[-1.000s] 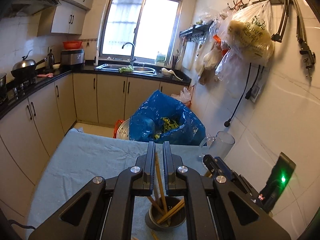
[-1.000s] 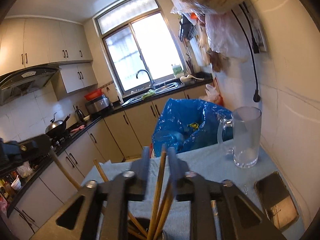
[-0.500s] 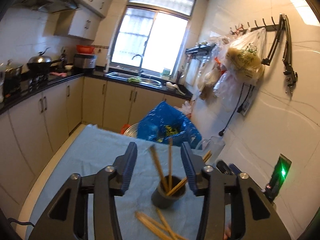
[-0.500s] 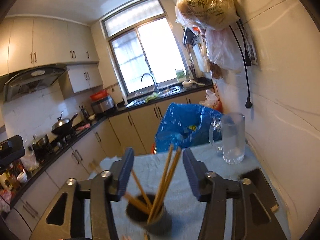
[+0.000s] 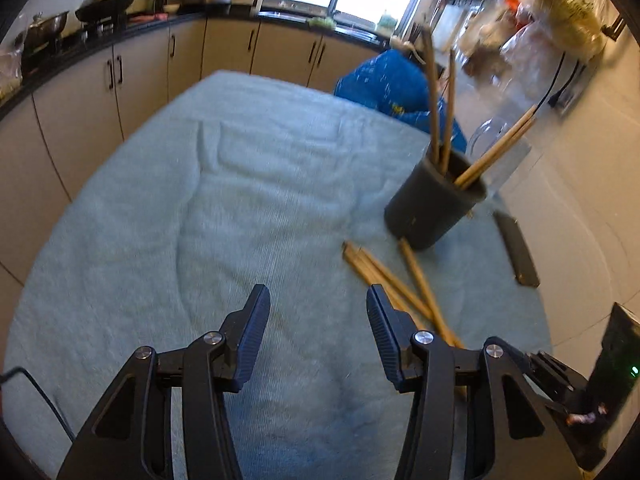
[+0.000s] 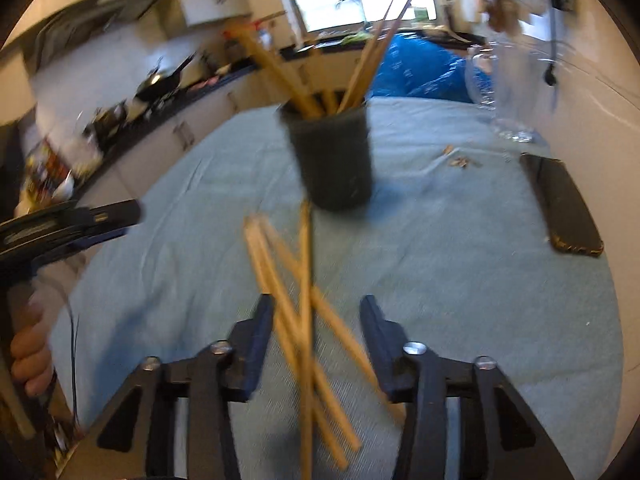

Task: Organize utensils
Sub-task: 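Lower both grippers back to the loose chopsticks on the towel, then grasp a wooden chopstick with the left gripper while the right gripper grasps another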

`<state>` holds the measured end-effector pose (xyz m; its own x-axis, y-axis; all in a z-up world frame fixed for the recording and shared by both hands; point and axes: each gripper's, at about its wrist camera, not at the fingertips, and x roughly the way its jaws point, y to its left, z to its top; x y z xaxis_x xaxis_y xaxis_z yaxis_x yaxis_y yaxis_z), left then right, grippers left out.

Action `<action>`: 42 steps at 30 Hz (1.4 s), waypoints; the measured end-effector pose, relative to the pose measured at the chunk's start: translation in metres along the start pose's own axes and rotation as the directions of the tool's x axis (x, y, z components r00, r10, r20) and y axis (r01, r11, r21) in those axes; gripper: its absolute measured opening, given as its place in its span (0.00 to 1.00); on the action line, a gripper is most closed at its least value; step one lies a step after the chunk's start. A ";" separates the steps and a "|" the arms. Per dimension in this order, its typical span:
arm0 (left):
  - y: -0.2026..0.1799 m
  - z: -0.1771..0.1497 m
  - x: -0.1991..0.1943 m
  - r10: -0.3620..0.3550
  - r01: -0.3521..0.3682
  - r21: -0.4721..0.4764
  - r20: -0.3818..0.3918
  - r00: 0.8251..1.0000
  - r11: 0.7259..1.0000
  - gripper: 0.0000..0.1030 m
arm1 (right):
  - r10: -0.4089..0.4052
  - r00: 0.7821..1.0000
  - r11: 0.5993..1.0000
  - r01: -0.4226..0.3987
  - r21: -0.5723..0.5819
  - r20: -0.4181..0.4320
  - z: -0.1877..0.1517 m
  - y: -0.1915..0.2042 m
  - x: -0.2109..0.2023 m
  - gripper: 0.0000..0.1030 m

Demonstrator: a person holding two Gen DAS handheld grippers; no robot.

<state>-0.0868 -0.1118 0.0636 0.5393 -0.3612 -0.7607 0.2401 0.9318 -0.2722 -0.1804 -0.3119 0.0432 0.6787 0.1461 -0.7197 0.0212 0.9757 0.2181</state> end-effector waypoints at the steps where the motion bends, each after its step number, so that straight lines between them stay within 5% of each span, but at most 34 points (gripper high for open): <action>1: 0.000 -0.003 0.002 0.001 -0.001 -0.003 -0.003 1.000 1.000 0.48 | 0.014 1.000 1.000 -0.014 -0.015 -0.014 -0.004 0.003 0.001 0.33; 3: 0.001 -0.005 0.003 0.006 -0.006 -0.003 -0.004 1.000 1.000 0.48 | -0.015 0.999 0.999 0.014 -0.038 -0.033 -0.005 0.006 0.006 0.32; 7: 0.004 -0.009 0.003 0.025 -0.025 0.004 0.007 1.000 1.000 0.48 | -0.040 0.994 0.999 0.041 0.014 -0.103 -0.010 -0.001 0.024 0.15; 10: 0.009 -0.010 0.007 0.039 -0.039 -0.003 0.001 0.999 0.999 0.48 | 0.089 0.986 0.989 -0.071 0.128 -0.139 -0.011 0.000 0.027 0.11; 13: 0.014 -0.011 0.010 0.060 -0.060 0.001 -0.006 0.998 0.998 0.48 | 0.256 0.951 0.955 -0.222 0.196 -0.173 -0.017 0.009 0.034 0.08; 22: 0.001 -0.017 0.030 0.069 -0.065 0.052 -0.066 0.995 0.997 0.48 | 0.049 0.991 0.980 -0.024 0.199 -0.123 -0.020 -0.023 0.022 0.09; 28: -0.023 -0.015 0.054 0.078 -0.067 0.104 -0.102 0.992 0.992 0.48 | 0.017 0.994 0.988 0.000 0.156 -0.110 -0.023 -0.022 0.018 0.09; 33: -0.039 -0.012 0.072 0.117 -0.098 0.166 -0.110 0.987 0.981 0.26 | 0.012 0.994 0.989 0.004 0.145 -0.106 -0.021 -0.016 0.022 0.09; 34: -0.042 -0.012 0.073 0.123 -0.102 0.178 -0.112 0.986 0.979 0.12 | 0.012 0.994 0.989 0.004 0.145 -0.106 -0.020 -0.015 0.023 0.09; 42: -0.033 -0.027 0.055 0.157 -0.114 0.262 -0.151 0.976 0.958 0.10 | 0.058 0.984 0.985 -0.028 0.171 -0.171 -0.027 -0.022 0.015 0.08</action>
<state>-0.0868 -0.1617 0.0145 0.4424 -0.2009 -0.8740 0.3806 0.9245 -0.0198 -0.1905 -0.3272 0.0102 0.5429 0.2281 -0.8082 0.1272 0.9290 0.3476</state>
